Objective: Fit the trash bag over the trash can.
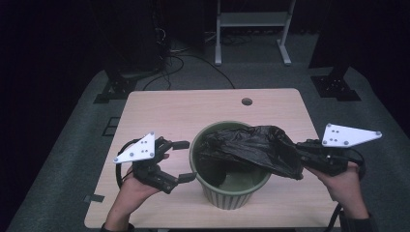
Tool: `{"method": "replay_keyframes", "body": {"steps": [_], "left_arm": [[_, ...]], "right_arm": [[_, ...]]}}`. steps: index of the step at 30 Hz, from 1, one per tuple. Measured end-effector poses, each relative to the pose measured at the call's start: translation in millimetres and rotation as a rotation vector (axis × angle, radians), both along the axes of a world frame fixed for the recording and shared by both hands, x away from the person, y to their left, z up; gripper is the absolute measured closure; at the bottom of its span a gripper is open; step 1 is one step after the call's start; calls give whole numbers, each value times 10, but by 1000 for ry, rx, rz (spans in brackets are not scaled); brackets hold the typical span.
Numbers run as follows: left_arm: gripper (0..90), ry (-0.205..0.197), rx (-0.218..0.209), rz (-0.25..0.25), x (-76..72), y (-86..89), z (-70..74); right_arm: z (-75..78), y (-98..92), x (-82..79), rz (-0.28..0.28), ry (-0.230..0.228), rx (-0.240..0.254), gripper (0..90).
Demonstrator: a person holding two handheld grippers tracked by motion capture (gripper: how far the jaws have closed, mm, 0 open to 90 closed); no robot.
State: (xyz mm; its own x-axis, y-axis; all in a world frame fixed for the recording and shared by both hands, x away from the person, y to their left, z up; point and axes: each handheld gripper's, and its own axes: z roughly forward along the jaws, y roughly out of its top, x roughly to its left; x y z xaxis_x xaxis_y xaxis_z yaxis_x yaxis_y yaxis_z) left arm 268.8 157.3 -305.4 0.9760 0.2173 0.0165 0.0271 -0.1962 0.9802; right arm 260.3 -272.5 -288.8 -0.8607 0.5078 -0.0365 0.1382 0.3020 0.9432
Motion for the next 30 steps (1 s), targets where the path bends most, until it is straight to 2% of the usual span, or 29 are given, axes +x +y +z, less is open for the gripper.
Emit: {"method": "replay_keyframes", "body": {"steps": [3,11,19,22,26,29,30], "left_arm": [[184,-21,11,-31,36,-119,74],[278,-63,59,-47,158,-442,173],[369,-68,123,-39,335,-636,117],[457,-74,153,-42,382,-668,111],[677,-75,191,-55,412,-706,132],[861,-45,180,-76,414,-702,147],[886,-38,171,-82,412,-687,150]], "right_arm": [[17,39,24,4,1,-5,900],[70,154,74,28,0,-6,900],[118,224,76,49,-9,7,900],[138,230,77,56,-12,12,900],[167,240,73,64,-16,19,900],[182,248,70,66,-22,21,900],[184,247,70,65,-22,20,900]]}}
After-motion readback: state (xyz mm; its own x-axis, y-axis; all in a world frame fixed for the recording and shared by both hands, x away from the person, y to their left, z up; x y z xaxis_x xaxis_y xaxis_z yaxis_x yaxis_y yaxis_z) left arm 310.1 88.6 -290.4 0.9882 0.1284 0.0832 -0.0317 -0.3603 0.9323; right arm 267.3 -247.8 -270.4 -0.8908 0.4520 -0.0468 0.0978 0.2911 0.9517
